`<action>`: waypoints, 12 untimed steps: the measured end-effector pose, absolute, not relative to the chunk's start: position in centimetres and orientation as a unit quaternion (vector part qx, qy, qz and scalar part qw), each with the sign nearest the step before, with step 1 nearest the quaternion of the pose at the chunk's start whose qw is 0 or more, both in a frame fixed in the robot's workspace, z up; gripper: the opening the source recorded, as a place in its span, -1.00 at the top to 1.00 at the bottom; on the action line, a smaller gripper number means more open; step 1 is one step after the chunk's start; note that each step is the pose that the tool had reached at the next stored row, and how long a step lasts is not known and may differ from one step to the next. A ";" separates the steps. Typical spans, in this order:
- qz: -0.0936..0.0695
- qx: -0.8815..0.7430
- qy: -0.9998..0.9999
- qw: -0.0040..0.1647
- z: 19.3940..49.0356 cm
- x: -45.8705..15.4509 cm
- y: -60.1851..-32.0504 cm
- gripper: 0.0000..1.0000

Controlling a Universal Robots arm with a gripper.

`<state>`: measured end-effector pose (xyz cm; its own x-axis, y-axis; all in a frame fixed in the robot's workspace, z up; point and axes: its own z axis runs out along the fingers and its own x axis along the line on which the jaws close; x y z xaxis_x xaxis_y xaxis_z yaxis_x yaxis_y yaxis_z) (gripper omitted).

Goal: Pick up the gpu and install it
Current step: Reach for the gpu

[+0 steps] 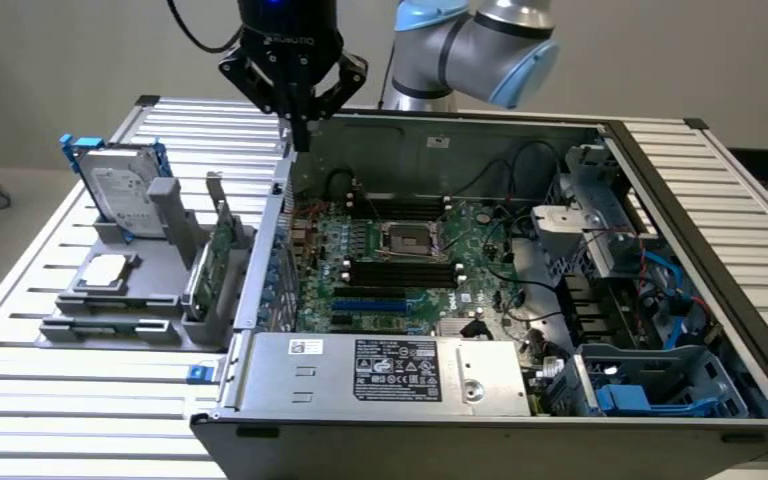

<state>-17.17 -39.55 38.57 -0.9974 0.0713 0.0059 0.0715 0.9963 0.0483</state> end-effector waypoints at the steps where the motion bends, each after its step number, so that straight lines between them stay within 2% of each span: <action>1: -0.024 -0.036 -0.999 0.002 38.4 -17.6 -39.5 0.79; 12: -0.023 -0.036 -0.999 0.002 36.7 -22.6 -39.4 0.79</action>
<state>-22.62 -39.38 36.69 -0.9974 0.0712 0.0057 0.0714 0.9964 0.0461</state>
